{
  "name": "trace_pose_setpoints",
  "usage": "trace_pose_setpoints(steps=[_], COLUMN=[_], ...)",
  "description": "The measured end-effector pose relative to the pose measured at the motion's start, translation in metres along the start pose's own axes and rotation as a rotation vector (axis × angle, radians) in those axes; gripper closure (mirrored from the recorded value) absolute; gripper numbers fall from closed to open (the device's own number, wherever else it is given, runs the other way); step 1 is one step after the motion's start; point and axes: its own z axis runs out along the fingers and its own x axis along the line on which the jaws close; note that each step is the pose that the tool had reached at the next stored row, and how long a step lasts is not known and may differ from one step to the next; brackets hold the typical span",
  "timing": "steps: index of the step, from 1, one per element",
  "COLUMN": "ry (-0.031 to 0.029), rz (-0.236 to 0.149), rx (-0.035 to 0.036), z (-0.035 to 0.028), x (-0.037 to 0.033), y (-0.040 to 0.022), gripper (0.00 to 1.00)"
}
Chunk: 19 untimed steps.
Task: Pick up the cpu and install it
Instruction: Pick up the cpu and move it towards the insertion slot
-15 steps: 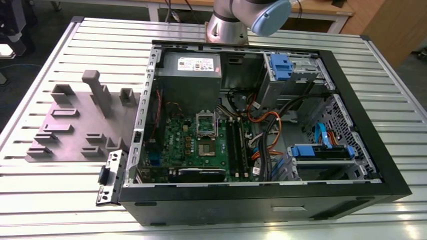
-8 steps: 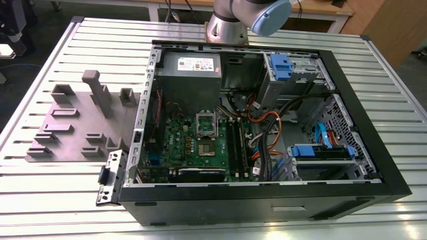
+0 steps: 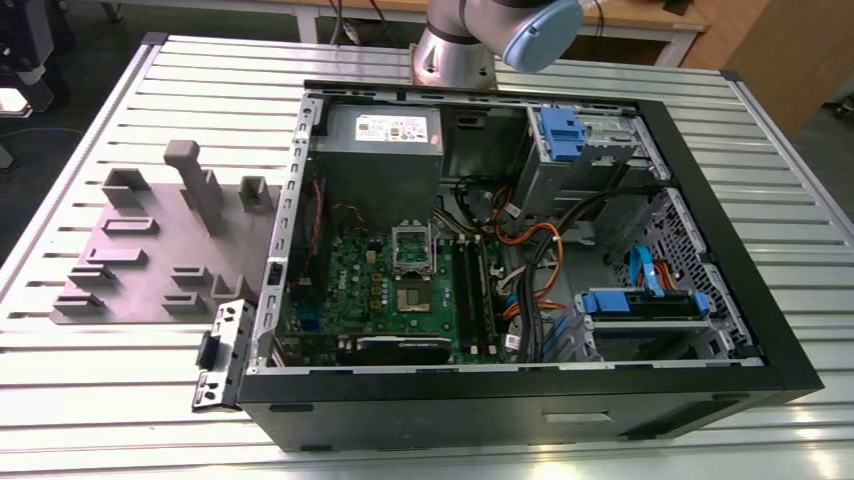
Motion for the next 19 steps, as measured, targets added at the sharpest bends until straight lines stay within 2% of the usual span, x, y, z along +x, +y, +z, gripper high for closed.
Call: trace_pose_setpoints(steps=[10,19], ry=[0.0011,0.0011], rz=[0.000,0.000], rx=[0.0000,0.0000], z=[-0.0025,-0.0109], x=[-0.0001,-0.0002], y=[0.0001,0.0004], gripper=[0.53,0.53])
